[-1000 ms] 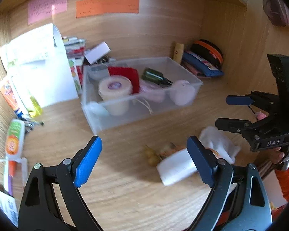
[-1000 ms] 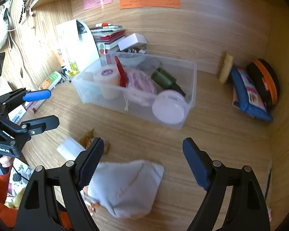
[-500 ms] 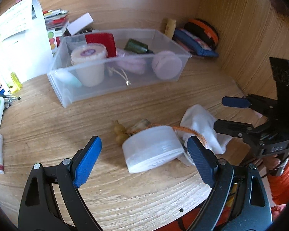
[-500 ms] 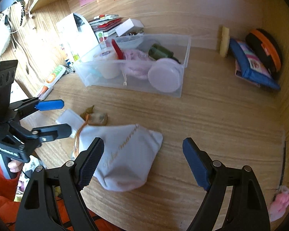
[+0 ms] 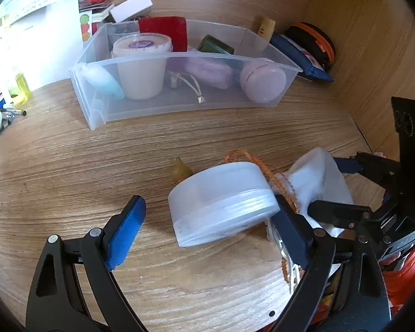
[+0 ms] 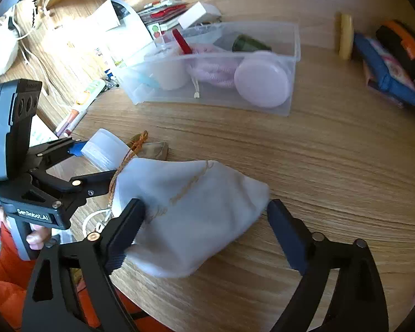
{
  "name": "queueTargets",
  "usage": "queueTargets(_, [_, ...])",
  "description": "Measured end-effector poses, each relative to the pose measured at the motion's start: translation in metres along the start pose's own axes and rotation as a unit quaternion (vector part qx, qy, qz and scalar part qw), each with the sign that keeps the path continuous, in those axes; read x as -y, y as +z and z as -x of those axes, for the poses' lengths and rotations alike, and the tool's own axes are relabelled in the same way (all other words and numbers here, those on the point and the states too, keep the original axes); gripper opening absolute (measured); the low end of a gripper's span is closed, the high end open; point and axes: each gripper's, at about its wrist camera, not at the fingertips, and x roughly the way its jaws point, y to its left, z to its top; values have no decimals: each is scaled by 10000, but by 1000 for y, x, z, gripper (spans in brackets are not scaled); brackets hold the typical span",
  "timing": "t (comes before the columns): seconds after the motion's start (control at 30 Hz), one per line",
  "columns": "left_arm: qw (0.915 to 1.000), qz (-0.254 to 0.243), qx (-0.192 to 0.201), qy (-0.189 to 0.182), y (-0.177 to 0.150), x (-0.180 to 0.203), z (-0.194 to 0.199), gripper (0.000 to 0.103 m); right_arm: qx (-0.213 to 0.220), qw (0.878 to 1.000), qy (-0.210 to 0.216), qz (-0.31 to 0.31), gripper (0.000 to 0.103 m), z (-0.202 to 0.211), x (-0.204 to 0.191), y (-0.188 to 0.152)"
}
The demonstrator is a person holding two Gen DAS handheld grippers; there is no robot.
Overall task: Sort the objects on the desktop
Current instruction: 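Grasp the white round container with the left gripper while the right grasps the white cloth bag, then lower the white container and cloth bag into the clear box, open both grippers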
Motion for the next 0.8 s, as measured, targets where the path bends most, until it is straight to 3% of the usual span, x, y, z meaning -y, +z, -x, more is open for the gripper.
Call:
queueTargets(0.17, [9999,20,91,104,5,-3,-3,87,-65,9999,130,28,88,-7,-2,3])
queueTargets(0.23, [9999,31,78,80,7,-3,-5,74,-56,9998,187,45,78,-6,-2,2])
queueTargets(0.27, [9999,19,69,93,7,-2,-6,68,-56,9995,300,54,65,-5,-2,2])
queueTargets(0.3, [9999,-2,77,136,7,-2,-6,67,-65,9992,401,46,57,-3,-2,2])
queueTargets(0.4, [9998,-2,136,161,5,-4,-4,67,-11,9993,370,-13,48,4,1,2])
queueTargets(0.8, [9988,236,375,193,8,-27,20,67,484,9968,-607,-171,29,42,17,13])
